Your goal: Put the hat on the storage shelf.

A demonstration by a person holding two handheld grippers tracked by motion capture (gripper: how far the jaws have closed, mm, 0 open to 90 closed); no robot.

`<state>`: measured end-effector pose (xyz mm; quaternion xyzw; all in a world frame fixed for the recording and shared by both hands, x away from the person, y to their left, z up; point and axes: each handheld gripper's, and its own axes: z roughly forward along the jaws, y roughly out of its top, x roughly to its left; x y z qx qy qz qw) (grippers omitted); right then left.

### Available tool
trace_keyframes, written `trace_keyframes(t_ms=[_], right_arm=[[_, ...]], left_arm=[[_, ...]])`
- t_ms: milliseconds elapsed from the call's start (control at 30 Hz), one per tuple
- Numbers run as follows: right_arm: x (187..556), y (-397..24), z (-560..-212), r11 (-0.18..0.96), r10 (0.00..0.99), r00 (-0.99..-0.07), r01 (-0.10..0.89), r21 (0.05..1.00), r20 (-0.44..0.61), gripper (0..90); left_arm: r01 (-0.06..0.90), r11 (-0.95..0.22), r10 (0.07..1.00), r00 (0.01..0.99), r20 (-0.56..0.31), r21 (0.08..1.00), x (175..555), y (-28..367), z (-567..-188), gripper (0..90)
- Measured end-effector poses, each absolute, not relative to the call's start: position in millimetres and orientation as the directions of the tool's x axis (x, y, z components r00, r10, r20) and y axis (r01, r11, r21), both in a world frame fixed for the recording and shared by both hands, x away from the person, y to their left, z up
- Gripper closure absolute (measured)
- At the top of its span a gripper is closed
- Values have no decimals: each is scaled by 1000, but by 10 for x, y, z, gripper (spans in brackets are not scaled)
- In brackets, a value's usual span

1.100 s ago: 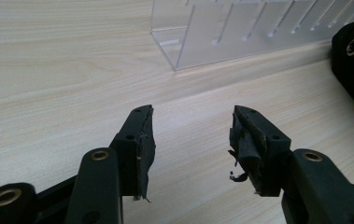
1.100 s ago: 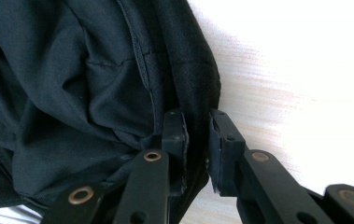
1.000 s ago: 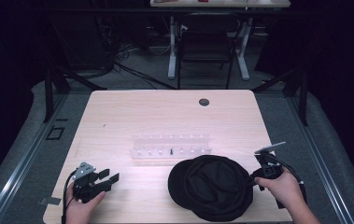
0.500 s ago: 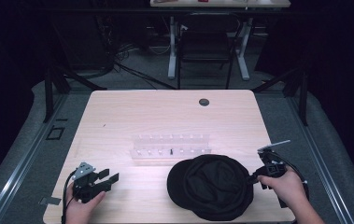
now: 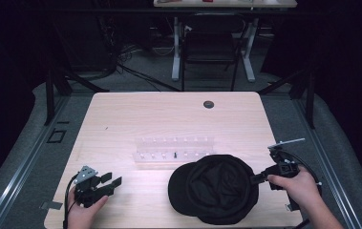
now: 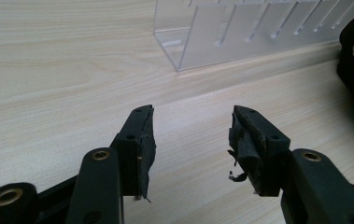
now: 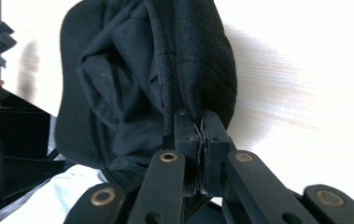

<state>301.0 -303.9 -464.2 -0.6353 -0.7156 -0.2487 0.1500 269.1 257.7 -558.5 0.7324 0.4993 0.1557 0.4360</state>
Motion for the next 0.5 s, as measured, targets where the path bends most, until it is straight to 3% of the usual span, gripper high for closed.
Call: trace_keyframes(t_ms=[500], right_arm=[[3033, -3001, -4425, 37, 722, -129, 988, 149, 680, 879]], left_arm=[[594, -119, 869, 450, -206, 795, 2693, 2582, -5588, 499]])
